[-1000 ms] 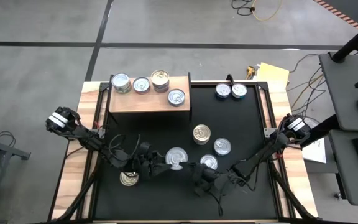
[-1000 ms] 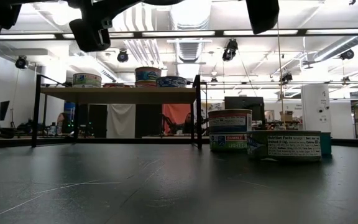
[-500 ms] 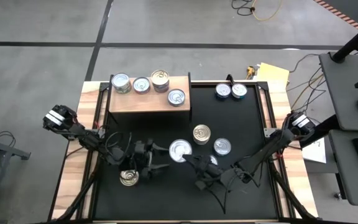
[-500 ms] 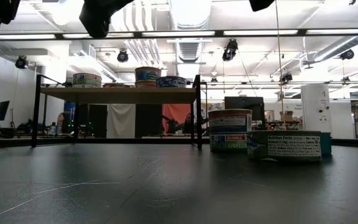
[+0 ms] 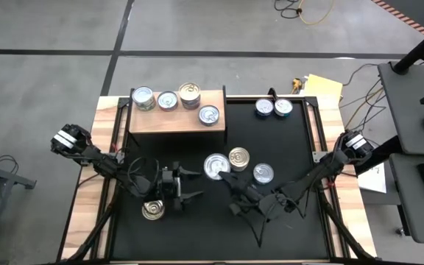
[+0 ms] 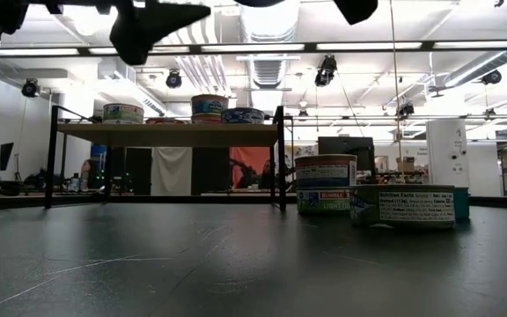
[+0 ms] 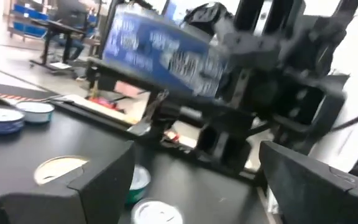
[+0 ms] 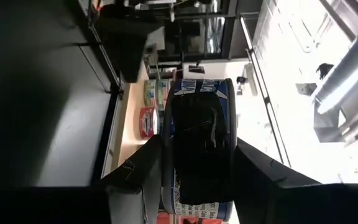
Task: Stack canned seafood by type on shelf
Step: Stack the blue tuna can on top of the blue tuna can on the shelf
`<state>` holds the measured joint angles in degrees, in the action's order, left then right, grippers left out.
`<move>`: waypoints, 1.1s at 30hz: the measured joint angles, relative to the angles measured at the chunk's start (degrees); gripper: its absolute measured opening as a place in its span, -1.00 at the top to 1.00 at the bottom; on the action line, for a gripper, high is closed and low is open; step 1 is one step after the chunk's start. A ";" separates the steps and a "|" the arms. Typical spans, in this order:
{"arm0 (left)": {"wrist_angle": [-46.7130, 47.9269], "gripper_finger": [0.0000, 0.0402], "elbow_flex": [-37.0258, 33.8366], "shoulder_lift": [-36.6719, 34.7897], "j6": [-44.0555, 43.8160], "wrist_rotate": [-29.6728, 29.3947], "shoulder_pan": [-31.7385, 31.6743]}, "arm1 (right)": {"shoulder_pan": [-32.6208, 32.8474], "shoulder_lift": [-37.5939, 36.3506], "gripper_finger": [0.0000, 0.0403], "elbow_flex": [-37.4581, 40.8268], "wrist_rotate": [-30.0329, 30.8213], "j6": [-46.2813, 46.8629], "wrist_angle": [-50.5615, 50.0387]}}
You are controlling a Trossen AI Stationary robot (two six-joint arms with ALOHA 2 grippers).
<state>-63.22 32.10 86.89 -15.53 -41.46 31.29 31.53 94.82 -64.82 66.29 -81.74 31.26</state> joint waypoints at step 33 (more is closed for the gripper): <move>45.20 -0.62 0.02 -19.26 16.57 -0.18 1.62 | -26.83 -6.20 0.32 5.31 -19.85 23.97 -9.78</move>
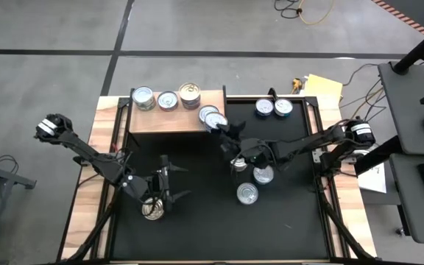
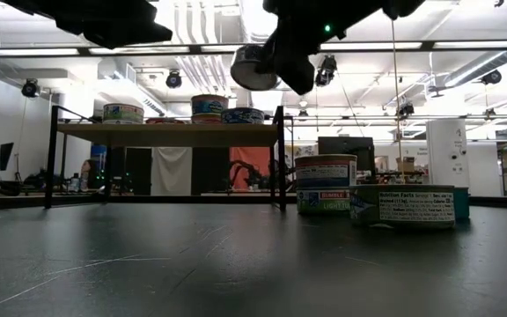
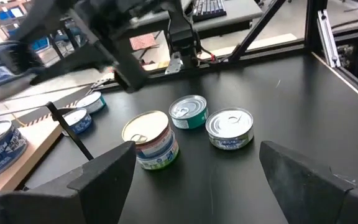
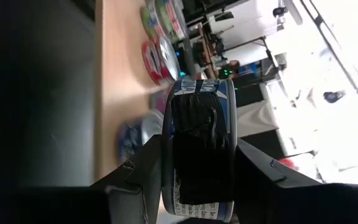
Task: Stack canned seafood by type on shelf
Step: Stack the blue tuna can on top of the blue tuna can on the shelf
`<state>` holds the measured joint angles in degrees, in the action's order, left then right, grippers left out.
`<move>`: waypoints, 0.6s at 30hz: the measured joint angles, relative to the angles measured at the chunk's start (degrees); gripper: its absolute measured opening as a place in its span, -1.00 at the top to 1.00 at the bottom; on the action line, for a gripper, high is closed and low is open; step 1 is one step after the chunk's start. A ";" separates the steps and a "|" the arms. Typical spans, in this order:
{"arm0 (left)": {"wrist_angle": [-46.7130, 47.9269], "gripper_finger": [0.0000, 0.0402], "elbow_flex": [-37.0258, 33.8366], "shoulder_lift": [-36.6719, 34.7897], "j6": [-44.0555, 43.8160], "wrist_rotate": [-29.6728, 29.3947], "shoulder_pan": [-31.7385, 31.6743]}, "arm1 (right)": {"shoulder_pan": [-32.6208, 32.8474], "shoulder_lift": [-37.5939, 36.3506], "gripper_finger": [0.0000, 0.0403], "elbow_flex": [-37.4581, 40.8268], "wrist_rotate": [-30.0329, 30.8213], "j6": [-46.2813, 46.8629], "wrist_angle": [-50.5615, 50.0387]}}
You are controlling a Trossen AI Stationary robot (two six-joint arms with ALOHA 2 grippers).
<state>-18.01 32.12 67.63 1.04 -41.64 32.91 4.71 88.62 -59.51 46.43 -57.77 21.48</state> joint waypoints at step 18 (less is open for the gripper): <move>-5.29 -0.62 0.08 5.73 1.83 -14.34 -0.13 | -7.65 0.02 0.32 0.00 -9.20 -7.19 0.18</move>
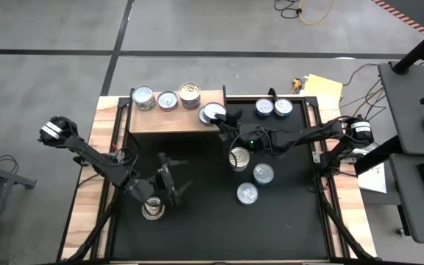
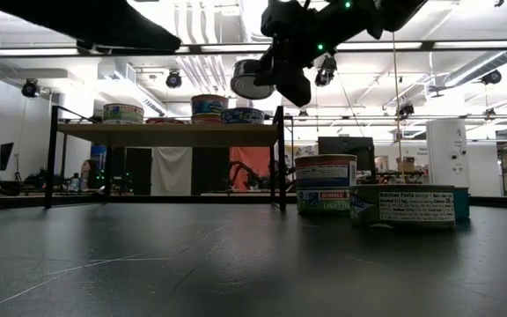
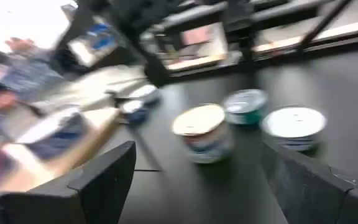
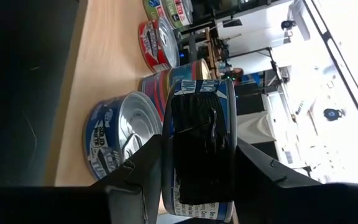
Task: Stack canned seafood by type on shelf
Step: Stack the blue tuna can on top of the blue tuna can on the shelf
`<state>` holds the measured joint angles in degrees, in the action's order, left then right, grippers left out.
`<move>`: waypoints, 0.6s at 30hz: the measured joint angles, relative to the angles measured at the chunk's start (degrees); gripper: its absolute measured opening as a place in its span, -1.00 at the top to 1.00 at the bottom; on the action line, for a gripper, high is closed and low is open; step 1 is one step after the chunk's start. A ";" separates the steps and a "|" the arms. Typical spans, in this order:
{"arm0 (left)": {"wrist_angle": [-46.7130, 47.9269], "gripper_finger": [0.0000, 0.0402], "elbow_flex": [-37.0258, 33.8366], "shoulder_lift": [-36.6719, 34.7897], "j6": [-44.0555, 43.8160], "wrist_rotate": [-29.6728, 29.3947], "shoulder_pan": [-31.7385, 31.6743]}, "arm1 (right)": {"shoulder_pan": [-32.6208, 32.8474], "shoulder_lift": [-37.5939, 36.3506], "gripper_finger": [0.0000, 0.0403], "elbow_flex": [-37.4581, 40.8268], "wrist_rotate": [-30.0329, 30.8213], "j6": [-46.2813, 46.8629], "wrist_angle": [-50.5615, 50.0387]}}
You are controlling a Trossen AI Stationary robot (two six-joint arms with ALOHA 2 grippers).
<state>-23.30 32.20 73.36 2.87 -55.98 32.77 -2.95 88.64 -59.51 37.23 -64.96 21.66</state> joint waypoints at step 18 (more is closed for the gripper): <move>-0.22 -0.62 9.76 -4.99 17.22 -2.02 -0.37 | -1.76 0.07 0.32 -0.02 -2.83 2.91 -0.36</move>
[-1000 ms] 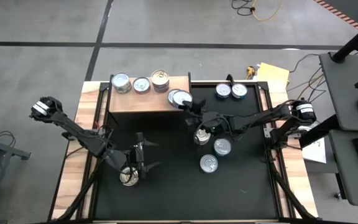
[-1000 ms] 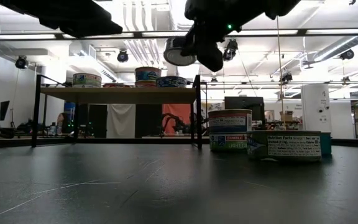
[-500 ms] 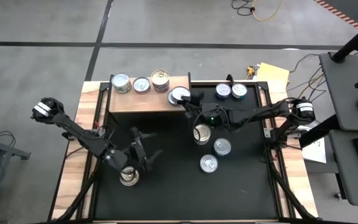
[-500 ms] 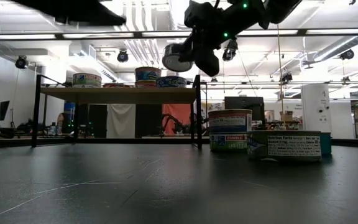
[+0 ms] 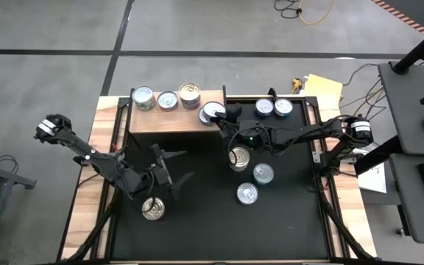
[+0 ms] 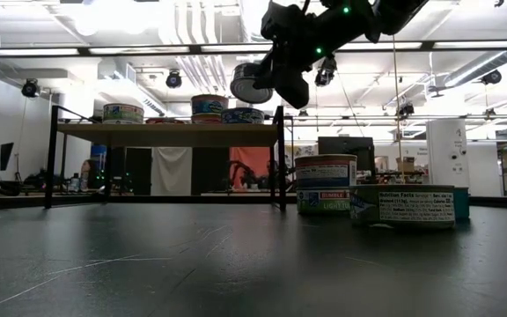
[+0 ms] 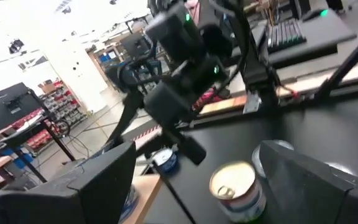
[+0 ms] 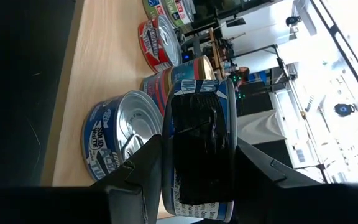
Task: Stack canned seafood by type on shelf
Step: Stack the blue tuna can on top of the blue tuna can on the shelf
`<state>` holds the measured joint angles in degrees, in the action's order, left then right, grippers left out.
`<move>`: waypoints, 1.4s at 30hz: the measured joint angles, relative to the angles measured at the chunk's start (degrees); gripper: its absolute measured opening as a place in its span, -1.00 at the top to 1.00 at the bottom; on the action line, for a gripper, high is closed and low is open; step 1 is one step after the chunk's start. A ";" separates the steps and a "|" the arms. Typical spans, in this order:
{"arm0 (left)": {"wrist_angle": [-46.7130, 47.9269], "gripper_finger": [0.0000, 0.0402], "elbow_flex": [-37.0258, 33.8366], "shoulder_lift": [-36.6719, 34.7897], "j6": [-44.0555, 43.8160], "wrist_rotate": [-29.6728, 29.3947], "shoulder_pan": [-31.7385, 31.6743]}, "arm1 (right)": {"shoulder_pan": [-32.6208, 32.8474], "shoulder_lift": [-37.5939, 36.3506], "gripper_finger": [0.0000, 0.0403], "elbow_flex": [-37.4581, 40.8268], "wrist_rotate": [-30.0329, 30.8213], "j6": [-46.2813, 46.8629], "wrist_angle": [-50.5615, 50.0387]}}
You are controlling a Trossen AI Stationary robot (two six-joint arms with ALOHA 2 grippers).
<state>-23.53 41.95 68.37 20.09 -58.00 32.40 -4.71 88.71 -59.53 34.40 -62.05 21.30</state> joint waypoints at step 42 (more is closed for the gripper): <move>-30.81 -0.61 62.29 35.00 117.62 88.60 -2.25 | 1.99 -1.75 0.32 0.66 13.67 7.62 -5.16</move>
<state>-54.34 104.25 103.36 137.71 30.60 30.15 -2.72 86.96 -58.87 48.08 -54.42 16.14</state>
